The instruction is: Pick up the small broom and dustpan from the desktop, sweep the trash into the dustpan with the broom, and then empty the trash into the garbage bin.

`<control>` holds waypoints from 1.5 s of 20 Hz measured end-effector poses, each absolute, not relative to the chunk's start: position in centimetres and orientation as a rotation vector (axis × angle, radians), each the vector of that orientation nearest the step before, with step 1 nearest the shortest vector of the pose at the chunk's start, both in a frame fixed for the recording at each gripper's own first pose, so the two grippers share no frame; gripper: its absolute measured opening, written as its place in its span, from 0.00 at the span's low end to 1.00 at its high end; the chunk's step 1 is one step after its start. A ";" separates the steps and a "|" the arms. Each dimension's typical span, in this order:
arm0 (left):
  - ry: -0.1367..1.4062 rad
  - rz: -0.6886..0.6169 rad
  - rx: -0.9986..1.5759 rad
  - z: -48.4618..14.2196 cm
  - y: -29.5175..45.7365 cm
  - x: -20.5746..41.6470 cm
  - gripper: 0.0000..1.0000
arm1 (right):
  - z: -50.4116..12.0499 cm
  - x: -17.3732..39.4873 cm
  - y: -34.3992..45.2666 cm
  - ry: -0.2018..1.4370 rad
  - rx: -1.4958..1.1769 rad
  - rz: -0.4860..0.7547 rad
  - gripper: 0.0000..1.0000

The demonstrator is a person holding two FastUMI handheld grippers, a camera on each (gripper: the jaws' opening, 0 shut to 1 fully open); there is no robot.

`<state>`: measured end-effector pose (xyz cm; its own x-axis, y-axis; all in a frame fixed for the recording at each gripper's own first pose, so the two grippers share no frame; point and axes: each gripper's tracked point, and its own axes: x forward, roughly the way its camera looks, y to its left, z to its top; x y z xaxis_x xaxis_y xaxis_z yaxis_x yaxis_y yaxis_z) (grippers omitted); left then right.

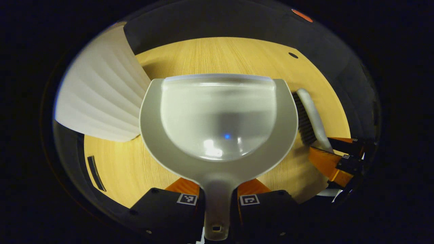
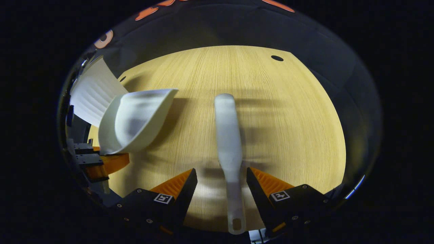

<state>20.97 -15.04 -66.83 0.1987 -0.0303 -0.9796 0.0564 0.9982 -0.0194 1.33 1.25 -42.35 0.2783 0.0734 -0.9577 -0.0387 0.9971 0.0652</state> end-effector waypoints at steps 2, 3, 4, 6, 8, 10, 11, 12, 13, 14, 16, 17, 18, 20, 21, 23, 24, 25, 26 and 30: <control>1.376 -0.060 0.027 -67.8 -15.3 22.3 0.31 | -42.5 1.0 1.5 1.300 0.028 0.080 0.89; 1.374 -0.058 0.032 -68.2 -15.4 23.1 0.31 | -42.6 0.8 1.7 1.303 0.030 0.088 0.89; 1.377 -0.062 0.031 -68.6 -15.6 23.9 0.31 | -42.7 0.7 1.9 1.307 0.028 0.093 0.89; 1.386 -0.072 0.020 -68.3 -15.2 23.0 0.31 | -42.4 0.5 2.2 1.318 0.029 0.107 0.89; 1.410 -0.073 0.014 -67.2 -15.2 24.0 0.31 | -41.9 0.6 2.8 1.322 0.030 0.116 0.89; 1.431 -0.068 0.023 -66.8 -15.3 24.4 0.31 | -41.2 0.9 3.5 1.323 0.036 0.127 0.89; 1.422 -0.074 0.025 -66.3 -15.4 24.5 0.31 | -41.1 0.9 3.5 1.320 0.040 0.131 0.89; 1.435 -0.072 0.035 -65.7 -15.4 24.6 0.31 | -41.0 0.7 3.4 1.320 0.041 0.127 0.89; 1.452 -0.071 0.051 -65.2 -15.4 24.7 0.32 | -40.5 0.8 3.2 1.312 0.047 0.128 0.89; 1.455 -0.063 0.054 -64.5 -15.3 25.0 0.33 | -40.0 1.2 3.1 1.306 0.052 0.126 0.89; 1.459 -0.063 0.056 -63.2 -15.3 25.5 0.35 | -39.6 1.9 2.7 1.280 0.061 0.110 0.89; 1.453 -0.056 0.062 -62.5 -15.3 25.9 0.37 | -39.5 2.3 2.3 1.266 0.064 0.100 0.89; 1.447 -0.058 0.070 -62.6 -15.0 24.7 0.37 | -39.4 2.7 2.0 1.252 0.068 0.095 0.89; 1.428 -0.059 0.070 -60.8 -15.2 25.4 0.44 | -39.5 3.5 1.6 1.230 0.079 0.085 0.91; 1.412 -0.057 0.071 -59.3 -15.2 25.4 0.60 | -39.8 4.0 1.5 1.213 0.084 0.083 0.92; 1.380 -0.059 0.081 -57.1 -15.0 25.3 0.68 | -39.9 4.8 1.4 1.169 0.078 0.083 0.95; 1.363 -0.047 0.085 -56.0 -14.8 25.3 0.68 | -39.4 5.2 1.3 1.140 0.076 0.081 0.95; 1.333 -0.038 0.089 -54.2 -14.5 25.4 0.70 | -38.2 5.9 1.4 1.104 0.071 0.080 0.95; 1.284 -0.023 0.100 -52.5 -14.2 26.1 0.70 | -36.9 6.7 1.2 1.060 0.063 0.080 0.95; 1.053 0.017 0.121 -44.9 -13.4 30.3 0.82 | -29.3 10.1 -0.2 0.856 0.013 0.072 0.95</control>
